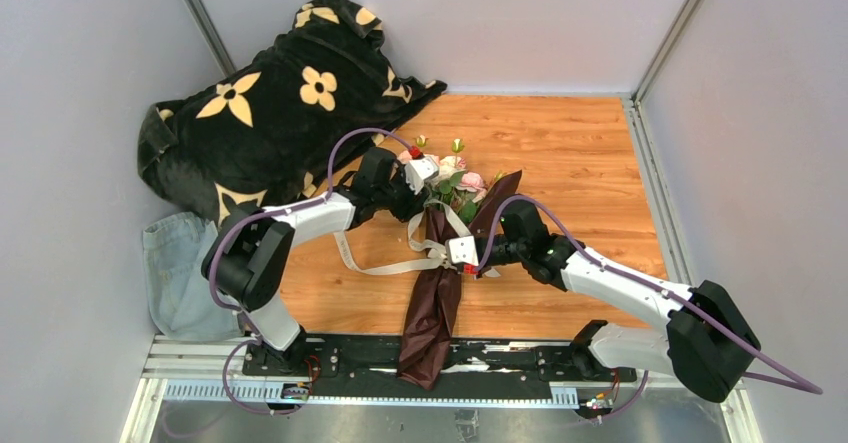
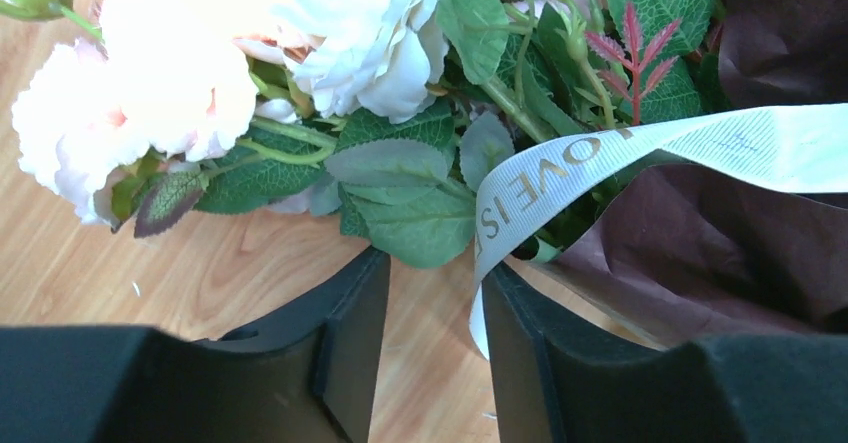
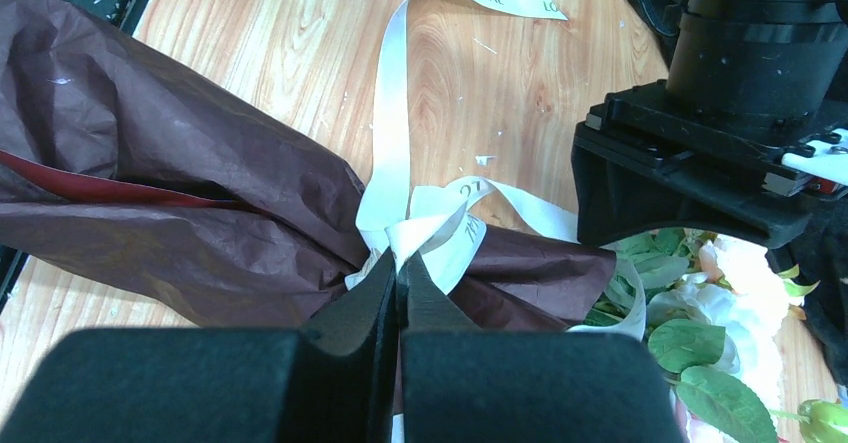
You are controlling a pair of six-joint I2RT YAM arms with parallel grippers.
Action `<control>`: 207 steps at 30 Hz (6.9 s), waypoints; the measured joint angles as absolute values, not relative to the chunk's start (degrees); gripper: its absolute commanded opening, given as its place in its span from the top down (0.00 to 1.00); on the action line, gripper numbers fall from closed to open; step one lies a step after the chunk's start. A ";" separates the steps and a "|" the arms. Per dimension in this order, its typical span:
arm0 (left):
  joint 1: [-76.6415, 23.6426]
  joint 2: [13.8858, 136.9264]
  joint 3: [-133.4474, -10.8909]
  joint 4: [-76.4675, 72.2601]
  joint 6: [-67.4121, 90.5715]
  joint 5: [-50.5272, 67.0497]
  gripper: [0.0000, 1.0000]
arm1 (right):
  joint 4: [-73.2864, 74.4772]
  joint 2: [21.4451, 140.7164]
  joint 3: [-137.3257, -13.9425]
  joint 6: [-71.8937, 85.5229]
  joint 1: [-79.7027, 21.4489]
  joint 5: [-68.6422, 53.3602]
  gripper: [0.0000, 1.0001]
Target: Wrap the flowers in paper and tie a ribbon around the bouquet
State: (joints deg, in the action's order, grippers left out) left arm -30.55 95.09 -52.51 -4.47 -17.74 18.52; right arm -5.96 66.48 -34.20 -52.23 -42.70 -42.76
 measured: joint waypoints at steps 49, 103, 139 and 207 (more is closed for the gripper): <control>-50.09 53.36 -42.04 11.11 -44.34 46.57 1.00 | -5.13 70.87 -39.81 -34.13 -39.83 -37.93 1.00; -40.77 64.84 -34.98 -5.39 -24.73 30.37 0.27 | -7.16 74.37 -45.47 -21.80 -43.46 -37.82 1.00; -40.58 67.09 -33.69 -8.86 -21.91 31.51 0.51 | -1.26 74.72 -47.18 -23.92 -43.48 -36.77 1.00; -38.24 68.40 -26.22 -22.22 -11.99 33.06 1.00 | -5.61 75.26 -37.95 -1.10 -46.87 -13.65 0.99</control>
